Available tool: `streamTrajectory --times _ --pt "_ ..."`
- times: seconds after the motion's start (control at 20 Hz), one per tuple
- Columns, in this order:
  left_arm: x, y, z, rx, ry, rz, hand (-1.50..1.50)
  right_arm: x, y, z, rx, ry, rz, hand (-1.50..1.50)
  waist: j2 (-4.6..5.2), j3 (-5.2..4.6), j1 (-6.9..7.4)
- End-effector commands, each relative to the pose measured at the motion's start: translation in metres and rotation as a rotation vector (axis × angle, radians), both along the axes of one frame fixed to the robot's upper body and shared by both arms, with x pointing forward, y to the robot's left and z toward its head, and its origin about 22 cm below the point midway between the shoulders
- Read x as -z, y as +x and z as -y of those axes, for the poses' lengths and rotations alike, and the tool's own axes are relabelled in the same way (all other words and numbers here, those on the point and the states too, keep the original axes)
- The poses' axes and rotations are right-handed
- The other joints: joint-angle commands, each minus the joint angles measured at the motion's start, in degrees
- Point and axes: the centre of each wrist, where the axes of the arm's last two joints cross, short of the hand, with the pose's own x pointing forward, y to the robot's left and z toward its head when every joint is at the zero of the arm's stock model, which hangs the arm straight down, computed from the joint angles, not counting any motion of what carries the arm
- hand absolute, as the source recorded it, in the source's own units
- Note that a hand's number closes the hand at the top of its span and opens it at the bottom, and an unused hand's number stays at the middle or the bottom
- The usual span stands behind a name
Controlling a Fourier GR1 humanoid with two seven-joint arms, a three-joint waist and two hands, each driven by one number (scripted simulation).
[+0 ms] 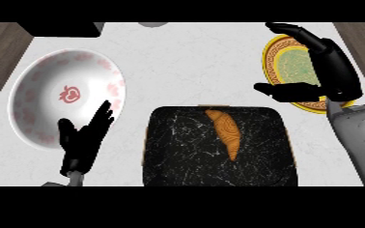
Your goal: Pick the croissant from the tray and place it in the plate
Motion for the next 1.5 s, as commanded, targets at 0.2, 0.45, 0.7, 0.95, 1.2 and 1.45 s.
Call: streamTrajectory --times 0.2,0.45,0.7,0.95,1.2,1.45 --pt "0.007 -0.003 -0.003 -0.004 -0.021 -0.008 0.0 -0.03 -0.018 0.008 -0.025 -0.39 -0.082 -1.5 -0.45 -0.06 -0.79" --pt "0.009 -0.007 -0.003 -0.002 -0.014 -0.024 0.0 -0.041 -0.03 -0.009 -0.06 -0.69 -0.187 -1.5 -0.5 -0.07 -0.46" --pt "0.003 0.001 -0.002 -0.007 -0.01 -0.006 0.0 -0.04 -0.06 -0.047 -0.046 -0.828 -0.213 -1.5 -0.45 0.0 -0.88" --pt "0.011 -0.004 0.001 0.01 -0.021 -0.008 0.0 -0.018 -0.059 -0.087 -0.011 -0.867 -0.26 -1.5 -0.21 0.04 -0.16" --pt "0.016 0.0 0.003 0.008 0.004 0.002 0.0 0.022 -0.066 -0.104 0.034 -0.921 -0.245 -1.5 -0.09 0.06 -0.09" --pt "0.002 -0.016 0.003 -0.001 -0.011 -0.009 0.0 0.022 -0.064 -0.109 0.026 -0.965 -0.356 -1.5 -0.24 0.07 0.09"
